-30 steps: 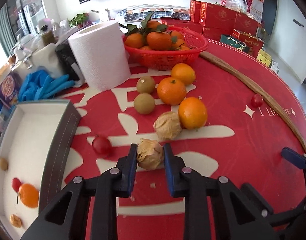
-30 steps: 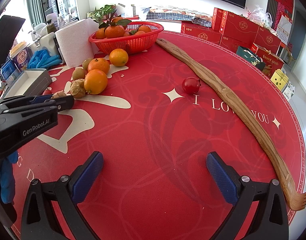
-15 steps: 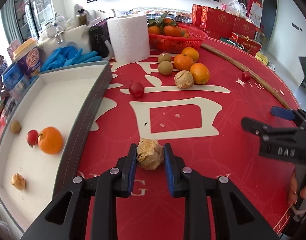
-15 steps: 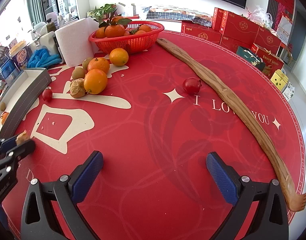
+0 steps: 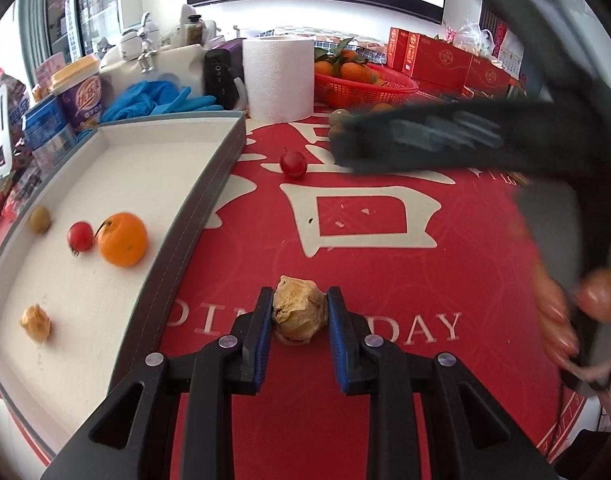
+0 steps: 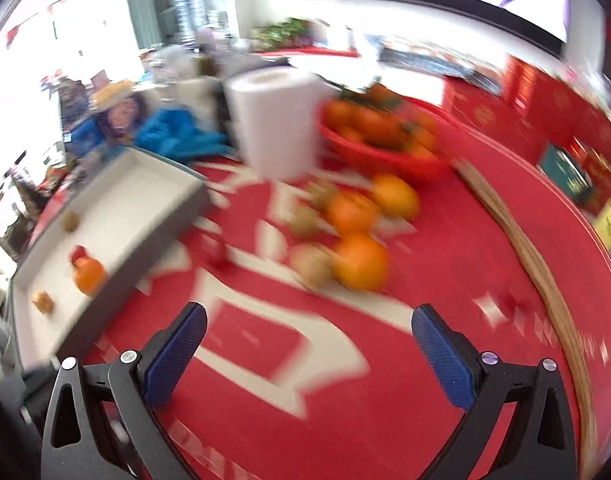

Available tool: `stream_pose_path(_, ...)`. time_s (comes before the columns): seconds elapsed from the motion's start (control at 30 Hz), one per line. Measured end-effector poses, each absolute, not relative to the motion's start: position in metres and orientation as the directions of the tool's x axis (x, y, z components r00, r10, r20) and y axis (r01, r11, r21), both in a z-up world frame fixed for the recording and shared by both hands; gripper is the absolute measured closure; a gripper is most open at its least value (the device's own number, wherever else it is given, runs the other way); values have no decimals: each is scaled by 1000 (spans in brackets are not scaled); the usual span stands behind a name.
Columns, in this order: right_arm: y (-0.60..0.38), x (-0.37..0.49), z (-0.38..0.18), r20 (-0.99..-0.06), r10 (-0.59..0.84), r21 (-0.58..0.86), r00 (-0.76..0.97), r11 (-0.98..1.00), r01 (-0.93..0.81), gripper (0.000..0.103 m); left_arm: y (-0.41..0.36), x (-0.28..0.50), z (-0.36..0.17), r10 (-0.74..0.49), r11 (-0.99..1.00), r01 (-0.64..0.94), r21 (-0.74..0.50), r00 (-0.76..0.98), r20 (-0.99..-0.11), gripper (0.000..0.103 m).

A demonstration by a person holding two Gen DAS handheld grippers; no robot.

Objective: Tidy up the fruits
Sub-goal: 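Grasp a red cherry tomato with the right tool while the left tool holds the husk fruit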

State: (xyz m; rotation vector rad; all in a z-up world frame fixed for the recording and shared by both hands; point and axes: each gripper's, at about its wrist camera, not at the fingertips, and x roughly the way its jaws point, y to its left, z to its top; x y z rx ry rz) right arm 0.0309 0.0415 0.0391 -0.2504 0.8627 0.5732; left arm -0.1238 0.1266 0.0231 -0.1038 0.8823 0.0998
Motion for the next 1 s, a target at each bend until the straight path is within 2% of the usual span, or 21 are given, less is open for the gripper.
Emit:
stream_pose_path(0.07,66,35,34,-775,364,-18,516,804,-594,1,129,-128,23,50,989,-141,-52,636,-770,74)
stream_pose_path(0.2,99,43,10,-826,340,-21,451,779,-626,28,131,-134,22,58,988,-146,-48,644,-763,73)
stream_pose_path(0.27,103,44,2,-836,337,-11,433,779,-627,29,130,-136,22,64,989,-145,-41,649,-758,73)
stream_pose_path(0.33,106,42,-2,-827,326,-38,457,780,-624,35,128,-136,22,75,989,-145,-27,650,-757,73)
stream_pose_path(0.37,108,41,-3,-825,336,-33,456,775,-631,45,127,-135,22,81,989,-144,-18,650,-756,73)
stream_pose_path(0.4,109,39,-3,-823,337,-37,458,772,-635,64,126,-136,22,82,990,-143,-16,651,-755,73)
stream_pose_path(0.43,109,37,-2,-824,341,-33,451,768,-640,75,126,-136,22,81,990,-142,-17,652,-754,73)
stream_pose_path(0.47,108,37,-2,-829,335,-33,447,770,-638,81,127,-136,22,74,990,-142,-26,653,-754,73)
stream_pose_path(0.63,79,36,5,-836,406,110,369,783,-612,81,135,-140,23,19,985,-143,-101,661,-750,74)
stream_pose_path(0.73,56,38,12,-826,454,203,333,792,-576,81,134,-145,31,17,988,-124,-95,687,-726,74)
stream_pose_path(1.0,39,25,37,-810,469,230,351,805,-546,81,142,-164,69,21,988,-114,-100,757,-653,74)
